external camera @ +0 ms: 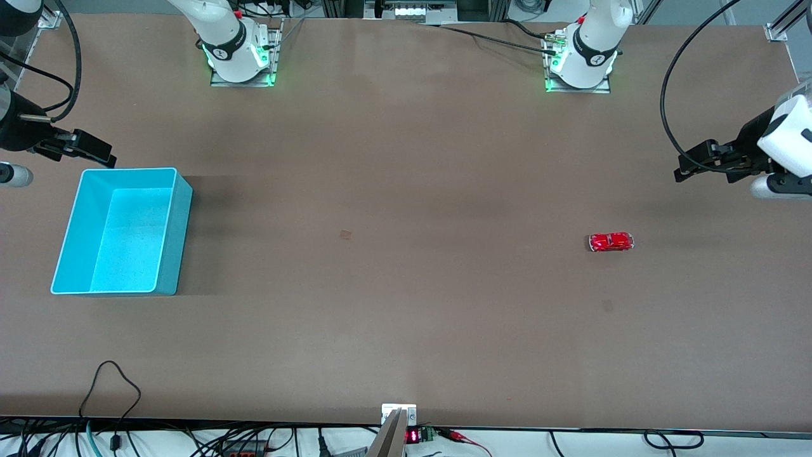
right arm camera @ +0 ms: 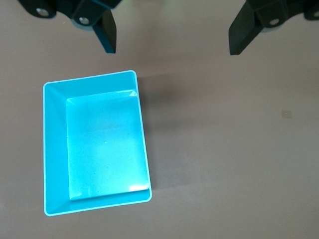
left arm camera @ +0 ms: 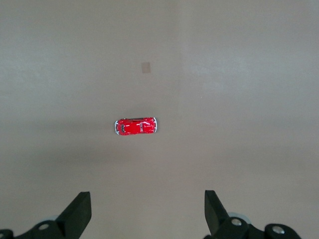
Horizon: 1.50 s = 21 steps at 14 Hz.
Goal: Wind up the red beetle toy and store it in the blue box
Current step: 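Move the left gripper over the red car while the right gripper hovers over the box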
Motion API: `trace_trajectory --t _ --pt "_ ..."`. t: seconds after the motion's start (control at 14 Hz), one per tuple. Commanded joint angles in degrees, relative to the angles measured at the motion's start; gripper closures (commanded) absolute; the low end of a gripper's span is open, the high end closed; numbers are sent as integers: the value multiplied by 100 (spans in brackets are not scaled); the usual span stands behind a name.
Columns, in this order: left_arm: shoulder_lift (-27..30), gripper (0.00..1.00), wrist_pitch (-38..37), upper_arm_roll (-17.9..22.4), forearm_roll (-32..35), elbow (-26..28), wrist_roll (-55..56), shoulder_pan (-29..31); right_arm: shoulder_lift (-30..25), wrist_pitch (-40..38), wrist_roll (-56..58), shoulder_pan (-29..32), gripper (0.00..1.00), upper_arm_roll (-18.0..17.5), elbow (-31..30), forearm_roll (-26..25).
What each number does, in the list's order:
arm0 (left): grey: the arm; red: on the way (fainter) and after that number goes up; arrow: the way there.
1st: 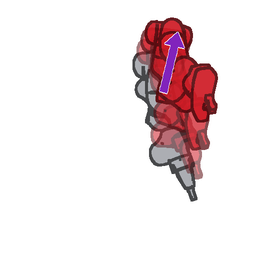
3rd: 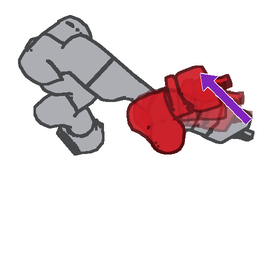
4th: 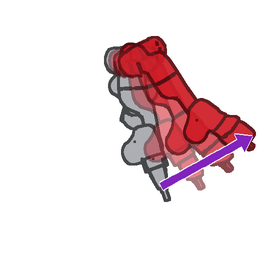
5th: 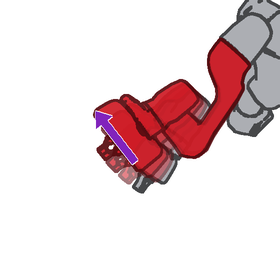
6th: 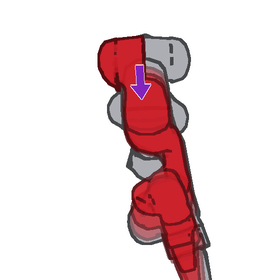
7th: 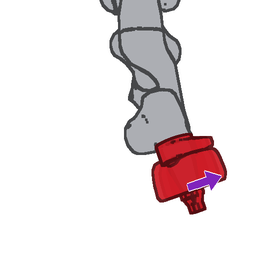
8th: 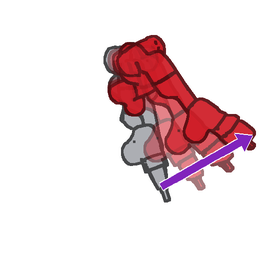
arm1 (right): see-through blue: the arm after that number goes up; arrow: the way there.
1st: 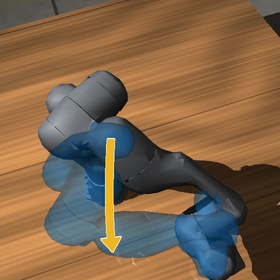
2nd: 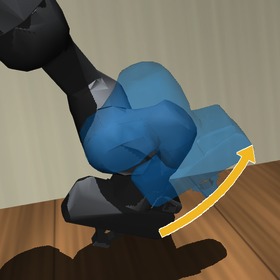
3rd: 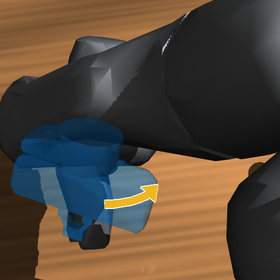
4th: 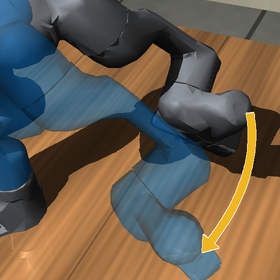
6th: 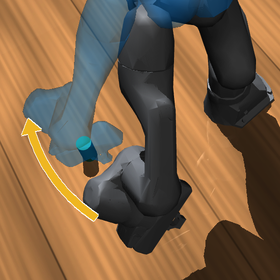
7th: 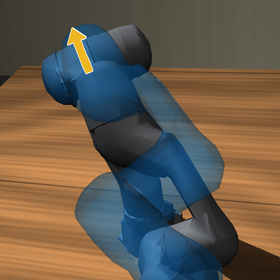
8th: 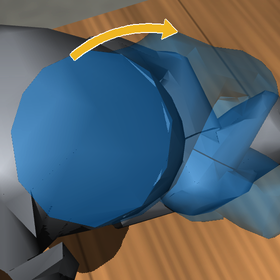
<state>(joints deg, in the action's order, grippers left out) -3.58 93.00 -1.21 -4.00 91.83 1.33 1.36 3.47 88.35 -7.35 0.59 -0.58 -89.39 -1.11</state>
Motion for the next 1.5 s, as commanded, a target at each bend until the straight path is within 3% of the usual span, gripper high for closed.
trace_trajectory --t 0.0,0.21,0.36,0.5,0.71,0.93,1.14,1.43 --pt "-274 0 -80 -20 57 11 -10 -73 48 68 -30 20 0 5 44 14" --pt "-547 0 -204 -28 57 194 -176 -135 128 138 -21 20 0 5 44 14" --pt "-731 0 -20 -28 92 248 -1076 -197 180 200 -13 20 0 5 70 40" --pt "-776 0 741 -28 110 781 -2438 -145 417 209 -21 37 0 5 79 285" --pt "-793 0 1676 -20 241 1564 -4073 -66 812 191 136 -94 0 -3 88 190" --pt "-899 0 2360 -46 1013 2065 -5077 -109 1076 269 181 -164 0 -3 79 234" --pt "-1101 0 3195 -64 1050 2558 -6088 -4 1305 673 1072 -348 0 -3 -69 173" --pt "-1347 0 4399 -151 1059 3050 -7206 145 1349 1394 1657 -920 0 -3 -509 -407"
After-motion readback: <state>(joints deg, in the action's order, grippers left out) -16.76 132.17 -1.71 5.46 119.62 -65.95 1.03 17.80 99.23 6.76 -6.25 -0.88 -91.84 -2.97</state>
